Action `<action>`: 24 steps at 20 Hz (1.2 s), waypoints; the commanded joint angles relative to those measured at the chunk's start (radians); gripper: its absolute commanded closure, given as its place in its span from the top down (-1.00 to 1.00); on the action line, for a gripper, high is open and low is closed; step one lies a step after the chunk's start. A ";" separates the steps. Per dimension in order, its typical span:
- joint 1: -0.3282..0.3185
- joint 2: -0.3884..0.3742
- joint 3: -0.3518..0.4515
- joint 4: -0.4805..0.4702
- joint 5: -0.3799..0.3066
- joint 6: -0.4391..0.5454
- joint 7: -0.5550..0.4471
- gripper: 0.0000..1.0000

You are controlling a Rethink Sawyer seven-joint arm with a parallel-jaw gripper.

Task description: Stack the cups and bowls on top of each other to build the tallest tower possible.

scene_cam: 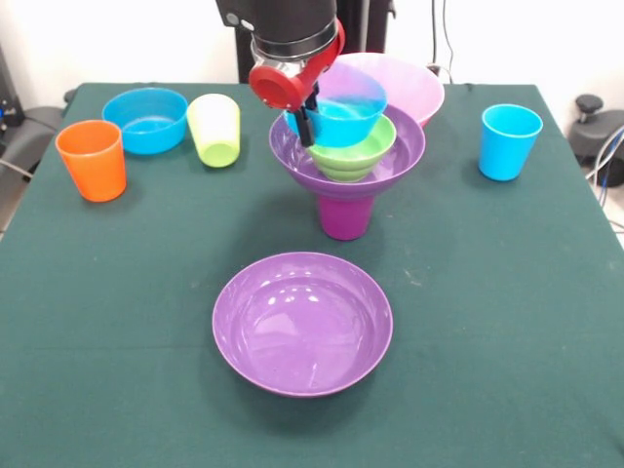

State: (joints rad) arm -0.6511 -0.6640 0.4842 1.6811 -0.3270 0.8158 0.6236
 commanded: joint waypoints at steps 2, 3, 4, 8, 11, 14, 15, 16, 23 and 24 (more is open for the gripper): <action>-0.008 0.032 0.007 0.083 0.032 -0.054 0.163 -1.00; -0.011 0.030 0.010 0.089 0.035 -0.059 0.161 -1.00; -0.009 0.031 0.011 0.085 0.037 -0.056 0.161 -1.00; -0.016 0.036 0.017 0.090 0.042 -0.071 0.154 -1.00; -0.023 0.036 0.019 0.092 0.043 -0.073 0.147 -1.00; -0.023 0.037 0.020 0.090 0.041 -0.079 0.144 -1.00; -0.023 0.036 0.022 0.089 0.040 -0.080 0.141 -1.00; -0.024 0.034 0.024 0.089 0.041 -0.083 0.139 -1.00; -0.041 0.029 0.049 0.101 0.044 -0.119 0.124 -1.00; -0.041 0.029 0.051 0.100 0.046 -0.118 0.122 -1.00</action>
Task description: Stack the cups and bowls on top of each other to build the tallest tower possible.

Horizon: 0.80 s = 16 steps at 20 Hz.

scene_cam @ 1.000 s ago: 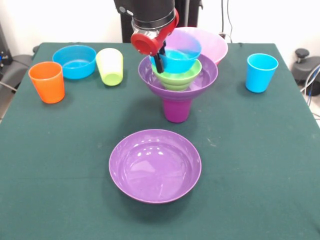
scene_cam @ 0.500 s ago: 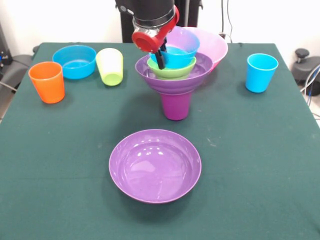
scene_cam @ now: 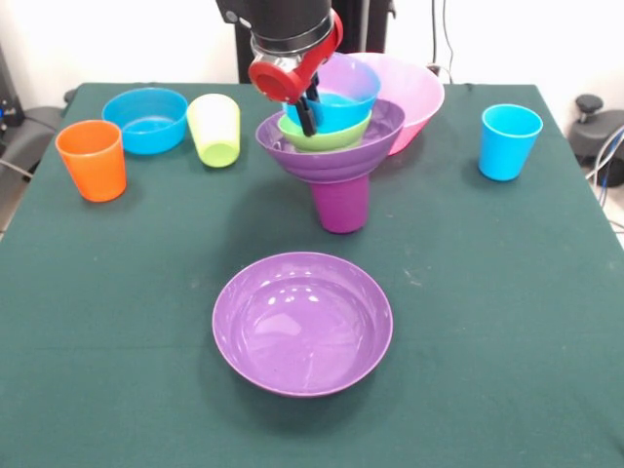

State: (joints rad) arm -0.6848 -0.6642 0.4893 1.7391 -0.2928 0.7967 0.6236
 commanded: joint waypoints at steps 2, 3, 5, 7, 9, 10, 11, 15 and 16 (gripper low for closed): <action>-0.012 0.033 0.050 0.041 0.009 -0.111 0.118 -1.00; -0.014 0.037 0.051 0.042 0.006 -0.118 0.116 -1.00; -0.009 0.038 0.054 0.034 0.008 -0.116 0.118 -1.00; -0.009 0.039 0.055 0.032 0.010 -0.116 0.117 -1.00; -0.008 0.039 0.053 0.031 0.009 -0.114 0.117 -1.00; -0.007 0.041 0.052 0.029 0.009 -0.114 0.117 -1.00; -0.006 0.041 0.051 0.028 0.009 -0.113 0.118 -1.00; 0.002 0.040 0.043 0.021 0.007 -0.095 0.116 -1.00; 0.002 0.040 0.042 0.020 0.007 -0.096 0.116 -1.00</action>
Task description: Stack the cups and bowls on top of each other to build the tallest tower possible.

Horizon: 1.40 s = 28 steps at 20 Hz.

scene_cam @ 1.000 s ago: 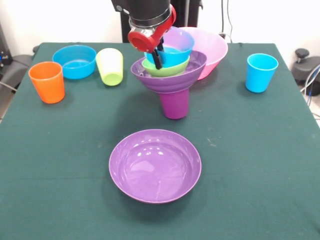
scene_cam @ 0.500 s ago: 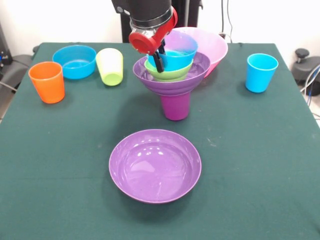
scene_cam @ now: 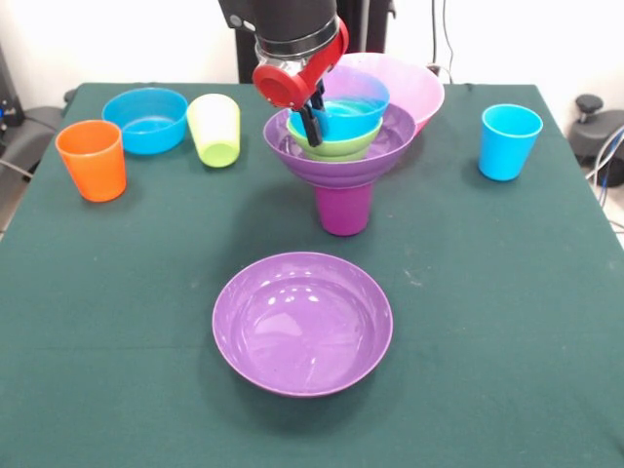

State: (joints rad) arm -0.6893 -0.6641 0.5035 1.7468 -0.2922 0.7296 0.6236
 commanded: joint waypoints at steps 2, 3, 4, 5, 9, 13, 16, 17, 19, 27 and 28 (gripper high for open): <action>0.006 0.041 0.029 0.011 0.006 -0.031 0.117 -1.00; 0.007 0.040 0.029 0.010 0.007 -0.027 0.116 -1.00; 0.007 0.039 0.029 0.011 0.007 -0.028 0.117 -1.00; 0.008 0.038 0.029 0.011 0.008 -0.027 0.117 -1.00; 0.010 0.039 0.029 0.010 0.009 -0.030 0.122 -1.00; 0.008 0.040 0.032 0.010 0.015 -0.034 0.125 -1.00; 0.007 0.041 0.035 0.010 0.018 -0.044 0.130 -1.00; 0.008 0.045 0.036 0.009 0.019 -0.049 0.132 -1.00; 0.013 0.049 0.035 0.004 0.020 -0.055 0.138 -1.00; 0.026 0.050 0.027 -0.012 0.017 -0.070 0.152 -1.00; 0.026 0.052 0.027 -0.013 0.016 -0.075 0.153 -1.00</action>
